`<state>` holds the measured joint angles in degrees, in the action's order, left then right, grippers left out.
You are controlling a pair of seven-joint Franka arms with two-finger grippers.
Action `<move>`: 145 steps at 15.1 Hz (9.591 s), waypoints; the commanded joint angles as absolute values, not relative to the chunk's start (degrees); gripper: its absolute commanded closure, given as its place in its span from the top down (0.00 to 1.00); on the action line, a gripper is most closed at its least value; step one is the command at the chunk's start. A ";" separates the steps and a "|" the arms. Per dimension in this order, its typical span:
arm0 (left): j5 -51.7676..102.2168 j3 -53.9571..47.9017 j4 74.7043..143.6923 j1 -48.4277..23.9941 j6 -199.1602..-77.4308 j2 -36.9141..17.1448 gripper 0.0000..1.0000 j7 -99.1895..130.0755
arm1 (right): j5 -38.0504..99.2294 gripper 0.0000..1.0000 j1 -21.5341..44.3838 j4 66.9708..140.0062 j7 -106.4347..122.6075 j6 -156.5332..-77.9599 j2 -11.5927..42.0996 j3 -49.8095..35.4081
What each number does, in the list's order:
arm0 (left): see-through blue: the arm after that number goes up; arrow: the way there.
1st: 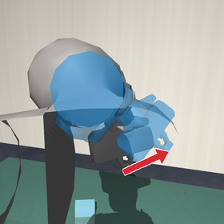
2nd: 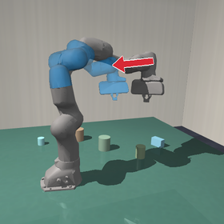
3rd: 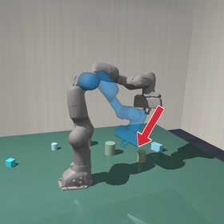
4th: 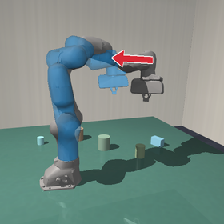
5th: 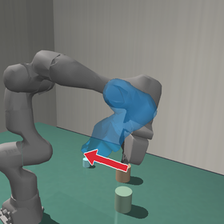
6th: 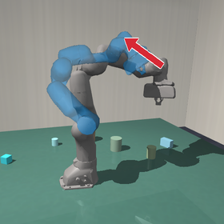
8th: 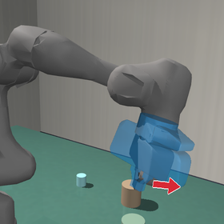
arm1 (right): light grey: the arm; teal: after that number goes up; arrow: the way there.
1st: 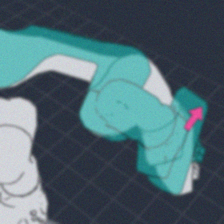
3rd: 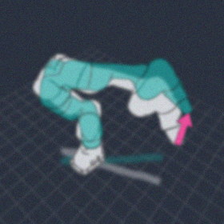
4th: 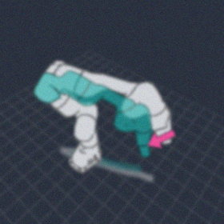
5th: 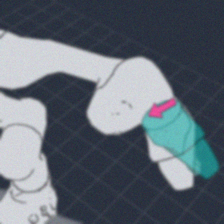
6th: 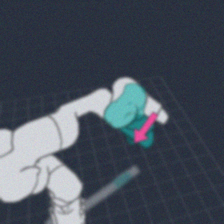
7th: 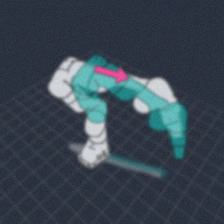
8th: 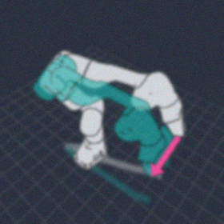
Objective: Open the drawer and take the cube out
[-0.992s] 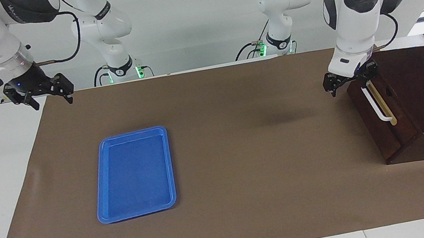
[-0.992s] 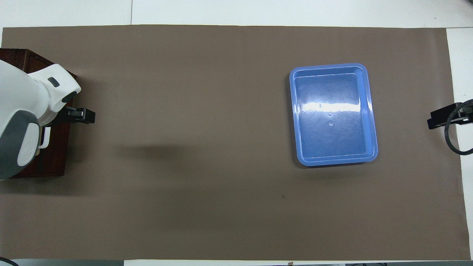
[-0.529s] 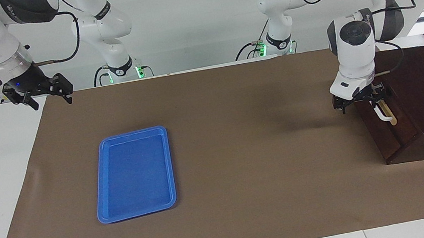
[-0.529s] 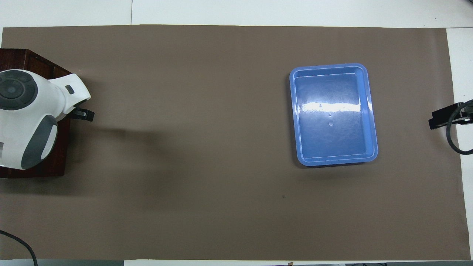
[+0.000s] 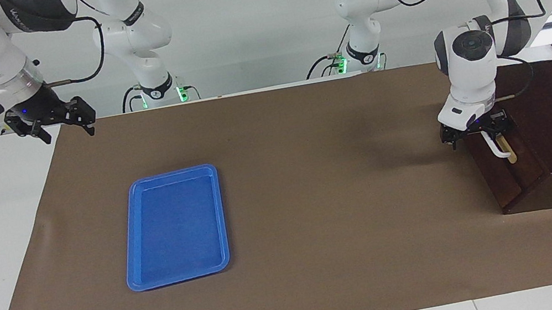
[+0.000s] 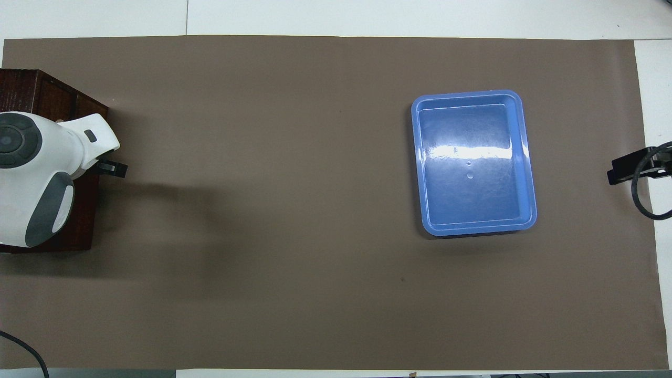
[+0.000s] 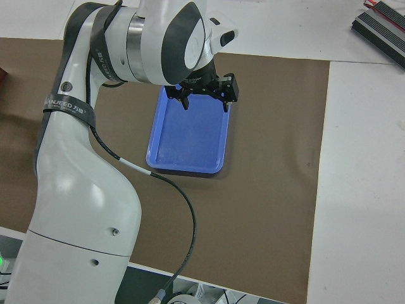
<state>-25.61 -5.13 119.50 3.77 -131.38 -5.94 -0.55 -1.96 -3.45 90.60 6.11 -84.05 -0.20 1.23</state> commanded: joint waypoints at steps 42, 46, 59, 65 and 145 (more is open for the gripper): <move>-5.19 -5.01 111.79 5.62 -119.18 -3.69 1.00 19.78 | 7.02 1.00 -1.07 108.18 -17.01 -94.20 -7.99 0.53; -5.19 -5.01 112.32 5.71 -120.32 -4.39 1.00 20.13 | 11.94 1.00 4.73 111.88 -38.97 -99.56 -5.73 0.53; -5.19 -5.01 93.03 2.83 -98.84 -8.08 0.00 25.28 | 37.51 1.00 26.53 116.62 -81.81 -127.06 4.48 0.53; -5.10 -5.45 90.97 -12.28 -92.10 -4.39 0.00 63.38 | 42.17 1.00 29.97 117.42 -82.79 -130.25 5.80 0.53; -3.25 -5.36 116.72 5.95 -129.64 -4.83 1.00 71.22 | 54.23 0.00 8.91 97.73 -68.85 -107.52 20.39 0.88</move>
<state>-1.29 -5.40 116.50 0.59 -127.83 -4.32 79.16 54.69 15.22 98.96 -74.04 -112.69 19.48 1.56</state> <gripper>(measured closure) 0.000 0.441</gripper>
